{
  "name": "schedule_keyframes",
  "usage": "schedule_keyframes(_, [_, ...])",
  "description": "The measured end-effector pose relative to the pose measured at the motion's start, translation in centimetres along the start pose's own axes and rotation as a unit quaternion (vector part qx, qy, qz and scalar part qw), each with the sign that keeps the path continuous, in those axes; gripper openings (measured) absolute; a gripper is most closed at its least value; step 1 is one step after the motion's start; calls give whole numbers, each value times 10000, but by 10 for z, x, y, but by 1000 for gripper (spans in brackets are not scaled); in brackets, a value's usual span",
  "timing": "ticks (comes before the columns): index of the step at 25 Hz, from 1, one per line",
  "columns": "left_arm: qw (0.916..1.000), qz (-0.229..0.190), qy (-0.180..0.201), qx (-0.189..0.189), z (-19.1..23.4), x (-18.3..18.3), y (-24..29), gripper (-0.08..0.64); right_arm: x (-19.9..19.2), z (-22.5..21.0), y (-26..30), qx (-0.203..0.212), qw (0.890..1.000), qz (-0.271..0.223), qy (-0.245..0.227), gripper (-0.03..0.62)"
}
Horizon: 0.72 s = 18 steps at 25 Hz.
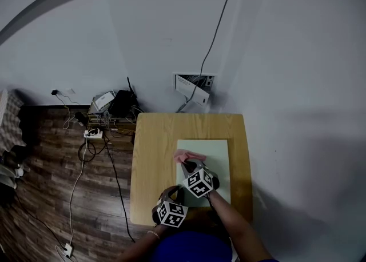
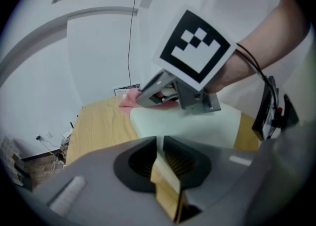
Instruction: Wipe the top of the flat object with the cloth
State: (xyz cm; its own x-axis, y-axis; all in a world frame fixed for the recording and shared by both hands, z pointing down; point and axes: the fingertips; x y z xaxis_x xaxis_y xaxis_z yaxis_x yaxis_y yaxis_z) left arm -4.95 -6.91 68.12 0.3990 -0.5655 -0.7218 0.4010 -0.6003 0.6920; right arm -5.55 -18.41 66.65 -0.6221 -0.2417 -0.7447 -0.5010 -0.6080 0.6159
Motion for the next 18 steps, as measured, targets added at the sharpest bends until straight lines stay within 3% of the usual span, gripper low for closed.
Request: schedule_keyframes(18, [9999,22,87,60,1,-1,2,31,-8,-1,7,-5,10000,60,-40,14])
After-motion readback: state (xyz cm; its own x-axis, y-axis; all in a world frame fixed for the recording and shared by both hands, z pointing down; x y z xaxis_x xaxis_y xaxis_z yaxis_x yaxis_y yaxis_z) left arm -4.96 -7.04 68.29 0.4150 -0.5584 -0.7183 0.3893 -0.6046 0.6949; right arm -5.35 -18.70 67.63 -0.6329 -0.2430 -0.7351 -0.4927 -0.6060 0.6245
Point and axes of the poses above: the fingertips, and each gripper's own axes: y forward along the fingers, z to its left, x out of its top, and after that the axes turned 5 degrees about -x, right-handed
